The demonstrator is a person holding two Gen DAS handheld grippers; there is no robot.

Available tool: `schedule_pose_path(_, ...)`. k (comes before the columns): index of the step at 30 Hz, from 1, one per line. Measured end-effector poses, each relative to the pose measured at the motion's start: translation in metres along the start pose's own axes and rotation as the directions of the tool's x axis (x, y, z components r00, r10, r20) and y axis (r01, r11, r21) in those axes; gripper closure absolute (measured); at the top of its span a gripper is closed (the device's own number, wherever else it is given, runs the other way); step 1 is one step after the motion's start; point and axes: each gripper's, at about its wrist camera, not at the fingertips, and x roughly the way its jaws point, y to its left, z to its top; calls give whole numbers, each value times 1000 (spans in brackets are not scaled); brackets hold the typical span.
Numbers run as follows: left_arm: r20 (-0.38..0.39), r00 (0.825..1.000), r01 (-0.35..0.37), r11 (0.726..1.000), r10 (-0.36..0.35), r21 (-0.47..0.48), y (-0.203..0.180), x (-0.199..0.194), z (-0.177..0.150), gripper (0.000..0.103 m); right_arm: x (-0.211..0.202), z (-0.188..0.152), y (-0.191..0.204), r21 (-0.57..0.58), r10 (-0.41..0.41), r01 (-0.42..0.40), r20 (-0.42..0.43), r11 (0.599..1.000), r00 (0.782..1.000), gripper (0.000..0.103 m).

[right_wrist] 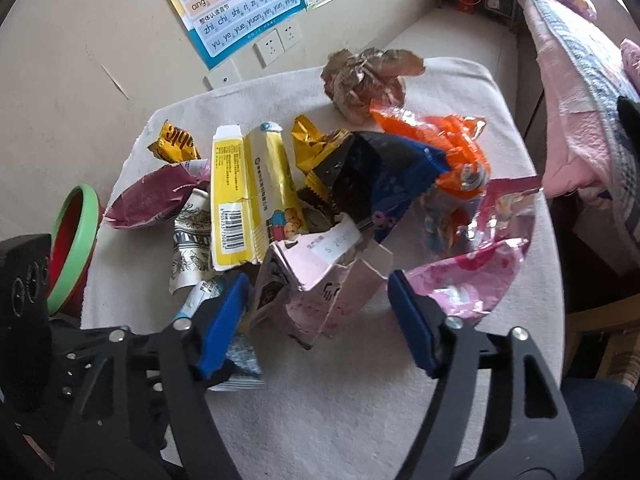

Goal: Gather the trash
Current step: 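Grasp the silver-blue wrapper with the left tool while the right tool grasps the pink carton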

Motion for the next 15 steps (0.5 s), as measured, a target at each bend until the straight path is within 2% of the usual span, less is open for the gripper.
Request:
schedule_pose_path(1,-3,1000,6,1000,-6,3,0,0,-1,78,1,0,1,0,10,-10,-3,1000,1000,41)
schedule_pose_path(3,-9,1000,7,1000,-7,10,-2,2,-3,80,3,0,3,-2,31,-31,-7,1000,999,54)
schedule_pose_path(8,-8,1000,10,1000,-10,-3,3,-3,-10,81,2,1,5,12,71,-71,-11,997,997,59)
schedule_pose_path(15,11,1000,13,1000,-13,-2,7,-19,-20,81,-10,-4,4,22,69,-69,2,997,998,60)
